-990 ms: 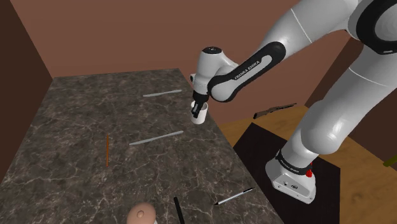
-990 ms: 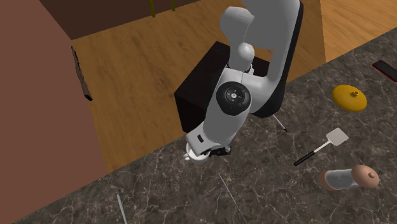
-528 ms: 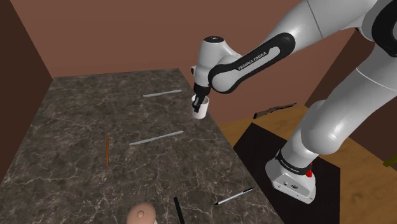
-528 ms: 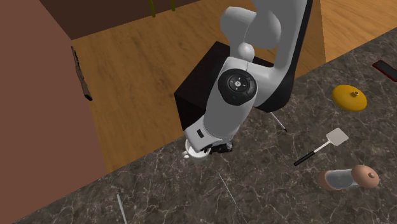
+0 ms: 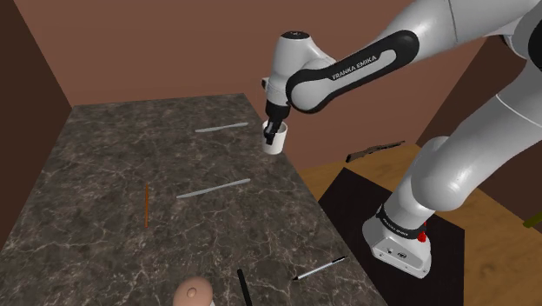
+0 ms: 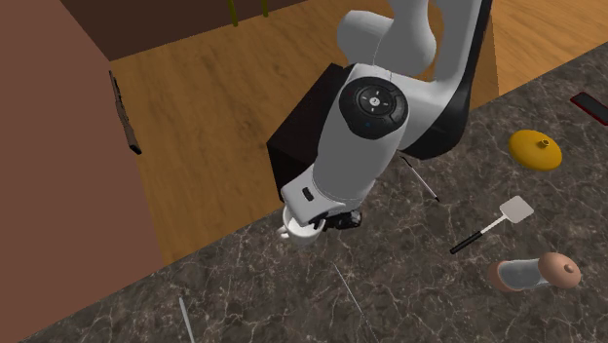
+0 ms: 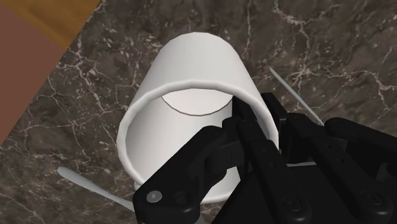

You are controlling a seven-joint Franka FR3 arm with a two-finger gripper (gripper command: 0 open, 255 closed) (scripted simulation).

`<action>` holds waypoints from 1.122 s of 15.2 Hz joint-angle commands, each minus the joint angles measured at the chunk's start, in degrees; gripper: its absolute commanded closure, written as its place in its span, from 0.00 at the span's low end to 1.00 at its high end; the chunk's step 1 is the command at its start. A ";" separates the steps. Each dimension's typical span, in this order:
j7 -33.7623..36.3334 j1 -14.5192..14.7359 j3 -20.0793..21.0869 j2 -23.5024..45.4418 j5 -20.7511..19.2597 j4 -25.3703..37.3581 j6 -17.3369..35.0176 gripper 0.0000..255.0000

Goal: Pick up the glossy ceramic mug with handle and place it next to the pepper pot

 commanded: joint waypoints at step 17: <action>-1.78 0.30 -0.94 -6.11 1.34 8.80 -14.81 1.00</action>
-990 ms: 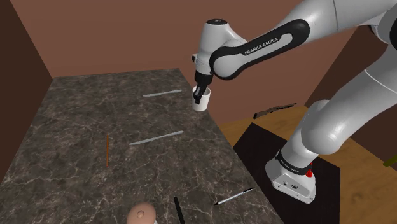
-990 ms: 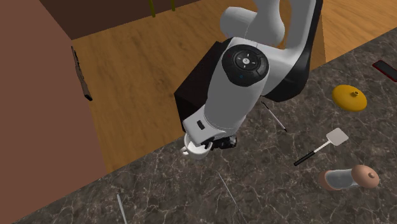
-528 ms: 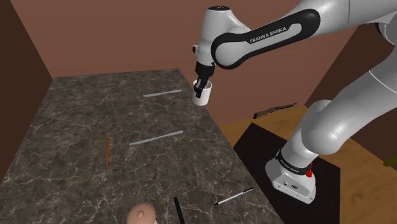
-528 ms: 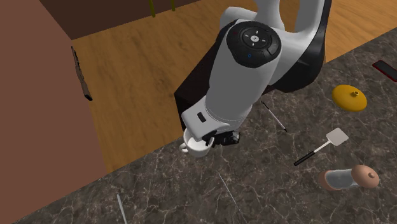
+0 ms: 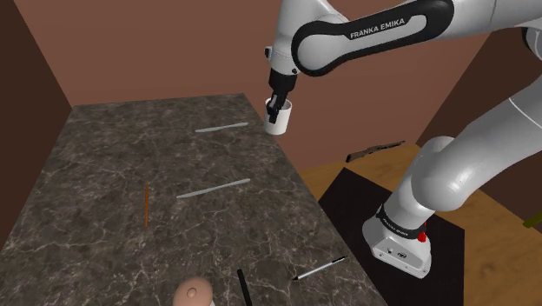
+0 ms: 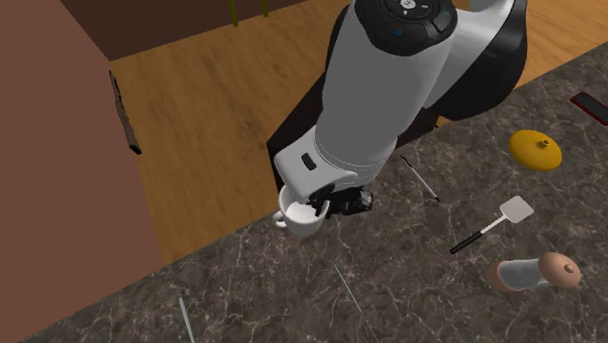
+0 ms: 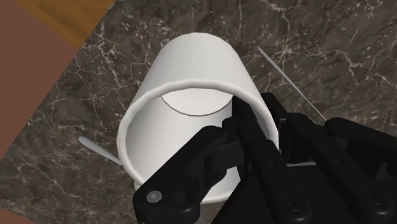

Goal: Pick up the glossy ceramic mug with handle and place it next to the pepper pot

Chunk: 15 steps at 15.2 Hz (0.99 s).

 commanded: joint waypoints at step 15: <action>6.35 2.69 4.51 -2.58 1.48 6.58 -9.24 1.00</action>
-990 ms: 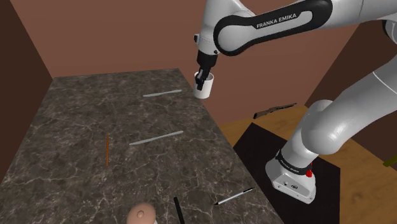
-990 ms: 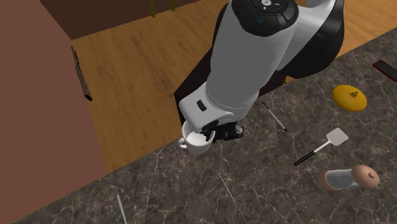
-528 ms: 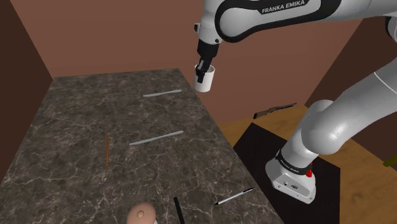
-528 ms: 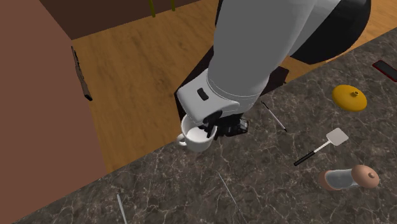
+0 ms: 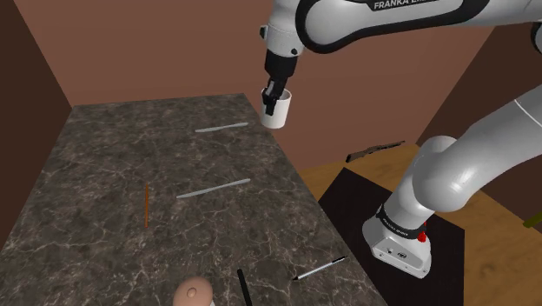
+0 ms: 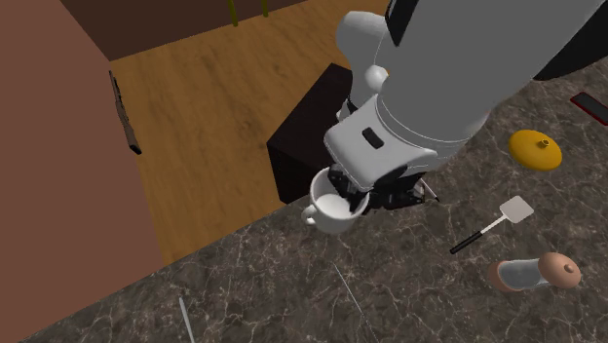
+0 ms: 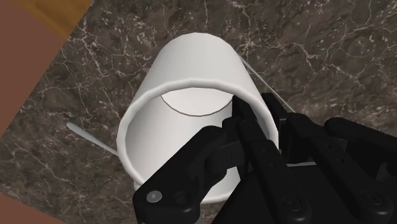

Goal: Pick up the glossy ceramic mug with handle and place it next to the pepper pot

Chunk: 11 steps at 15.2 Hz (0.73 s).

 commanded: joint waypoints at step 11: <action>17.47 5.53 12.51 3.32 1.49 4.67 -1.58 1.00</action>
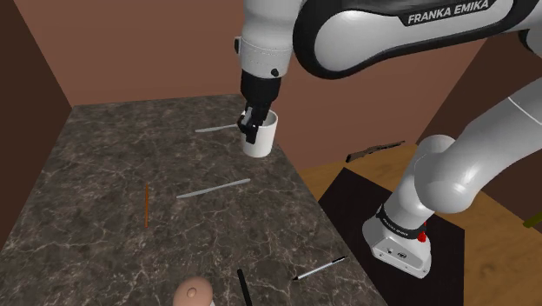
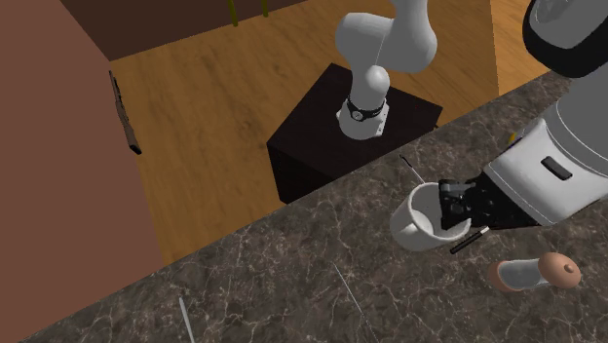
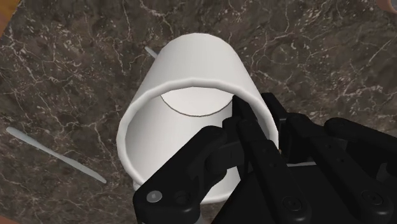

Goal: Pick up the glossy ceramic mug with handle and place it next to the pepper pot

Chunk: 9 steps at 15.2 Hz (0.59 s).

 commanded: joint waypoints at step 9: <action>16.59 3.42 11.22 9.84 -3.74 10.31 -1.97 1.00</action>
